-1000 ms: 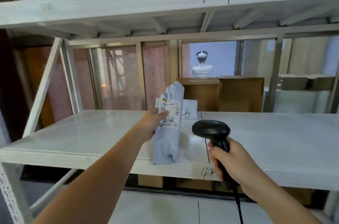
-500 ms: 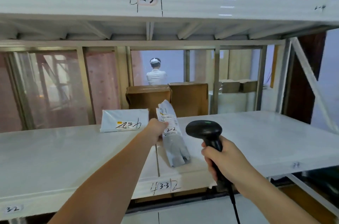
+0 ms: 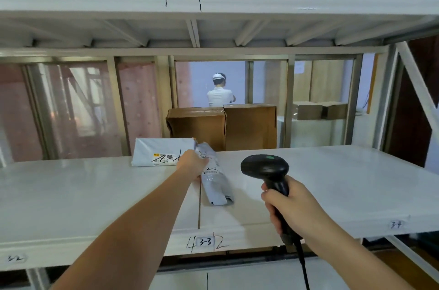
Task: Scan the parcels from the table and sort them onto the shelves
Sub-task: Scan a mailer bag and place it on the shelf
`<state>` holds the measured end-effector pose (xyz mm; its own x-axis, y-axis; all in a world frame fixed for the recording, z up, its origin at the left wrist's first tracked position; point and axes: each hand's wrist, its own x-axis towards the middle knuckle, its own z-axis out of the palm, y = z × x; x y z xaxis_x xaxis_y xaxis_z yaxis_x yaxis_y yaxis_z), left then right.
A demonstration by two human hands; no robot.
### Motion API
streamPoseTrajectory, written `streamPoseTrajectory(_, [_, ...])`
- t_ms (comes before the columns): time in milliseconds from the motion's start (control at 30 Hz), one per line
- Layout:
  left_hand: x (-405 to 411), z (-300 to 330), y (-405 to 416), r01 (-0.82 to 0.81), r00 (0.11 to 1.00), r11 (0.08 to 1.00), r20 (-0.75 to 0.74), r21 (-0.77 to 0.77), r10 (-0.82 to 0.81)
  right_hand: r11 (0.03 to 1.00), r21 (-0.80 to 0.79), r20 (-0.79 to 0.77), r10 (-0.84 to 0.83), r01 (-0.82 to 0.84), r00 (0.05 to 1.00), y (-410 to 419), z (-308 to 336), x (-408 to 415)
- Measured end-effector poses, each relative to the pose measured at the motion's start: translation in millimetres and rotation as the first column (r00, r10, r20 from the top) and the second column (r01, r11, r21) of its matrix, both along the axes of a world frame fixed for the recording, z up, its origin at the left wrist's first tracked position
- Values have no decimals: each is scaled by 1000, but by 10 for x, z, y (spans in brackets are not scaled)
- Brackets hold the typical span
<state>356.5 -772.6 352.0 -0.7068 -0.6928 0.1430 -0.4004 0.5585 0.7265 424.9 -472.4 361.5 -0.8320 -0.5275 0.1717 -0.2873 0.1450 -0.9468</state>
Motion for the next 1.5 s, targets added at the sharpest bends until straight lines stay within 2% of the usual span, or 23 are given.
streamPoseTrajectory(167, [46,-22,-94,-8,998,999,59,-36,10,1000,-1,-4,29,-29,1000,-62,-19,13])
streamPoseTrajectory(267, [84,20,-28,-25,995,969,86,-244,47,1000,13,-13,11,-11,1000,-48,-29,45])
streamPoseTrajectory(300, [100,63,69,21,997,956,73,-294,0,1000,18,-18,-4,5,1000,-28,-32,65])
streamPoseTrajectory(400, [79,194,530,300,954,908,78,-294,-290,997,15,-28,-81,81,996,80,-47,148])
streamPoseTrajectory(500, [-13,259,1115,563,827,763,196,-318,-528,982,22,-21,-189,189,982,320,-93,296])
streamPoseTrajectory(567, [-96,259,1533,663,746,674,226,-325,-626,960,30,-13,-279,279,960,561,-139,412])
streamPoseTrajectory(733, [-253,122,2830,790,591,521,177,-325,-787,839,78,-21,-538,538,843,1440,-261,778])
streamPoseTrajectory(967, [-84,-164,4884,959,208,149,240,-242,-948,583,79,48,-813,809,581,2933,-370,1369])
streamPoseTrajectory(1067, [-69,-364,5637,977,105,46,277,-210,-955,500,76,57,-866,863,497,3538,-451,1577])
streamPoseTrajectory(1233, [-249,-821,6550,991,90,51,329,-127,-940,412,119,52,-911,903,409,4440,-607,1701])
streamPoseTrajectory(1500, [-1007,-1495,7445,994,88,46,472,-100,-877,437,173,117,-899,883,422,5417,-970,1077])
